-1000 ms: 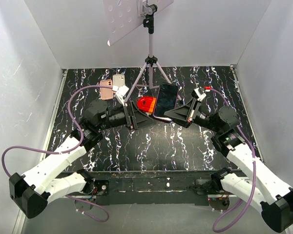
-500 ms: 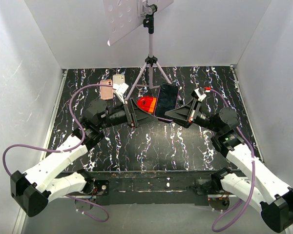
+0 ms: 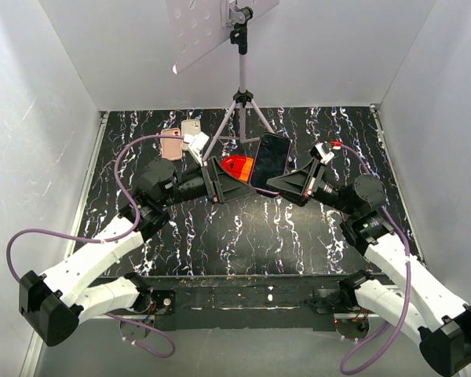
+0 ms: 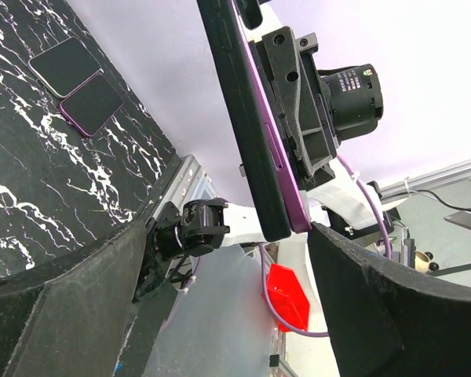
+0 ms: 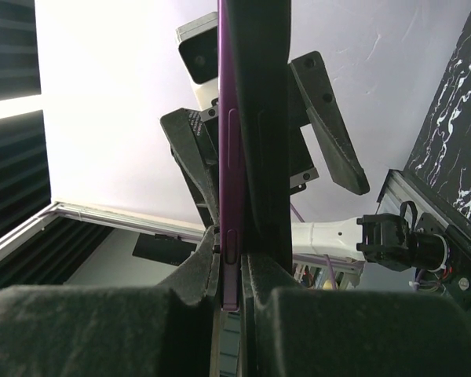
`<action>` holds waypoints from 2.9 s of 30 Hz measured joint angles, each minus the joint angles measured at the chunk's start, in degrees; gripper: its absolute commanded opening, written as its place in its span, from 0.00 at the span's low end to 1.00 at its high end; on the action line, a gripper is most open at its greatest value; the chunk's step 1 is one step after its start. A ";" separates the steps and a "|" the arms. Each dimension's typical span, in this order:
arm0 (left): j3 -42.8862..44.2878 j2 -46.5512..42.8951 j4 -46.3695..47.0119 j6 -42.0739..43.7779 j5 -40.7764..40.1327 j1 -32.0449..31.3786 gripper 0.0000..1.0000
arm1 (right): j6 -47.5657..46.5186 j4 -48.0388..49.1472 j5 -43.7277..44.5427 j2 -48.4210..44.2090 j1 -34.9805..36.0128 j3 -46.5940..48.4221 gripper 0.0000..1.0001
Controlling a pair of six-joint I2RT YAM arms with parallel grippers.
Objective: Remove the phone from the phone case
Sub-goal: Remove the phone case from the phone.
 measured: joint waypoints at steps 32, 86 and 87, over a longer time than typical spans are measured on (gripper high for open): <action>-3.37 -1.86 2.29 0.00 -1.29 -0.37 0.94 | 5.05 5.68 1.22 0.04 0.02 -3.67 0.01; 1.60 4.09 -0.96 -1.90 4.66 1.44 0.45 | 2.97 9.14 11.93 2.27 6.62 -5.90 0.01; 0.83 3.85 0.17 -2.67 4.37 1.46 0.48 | 3.13 9.25 11.91 2.27 6.64 -5.90 0.01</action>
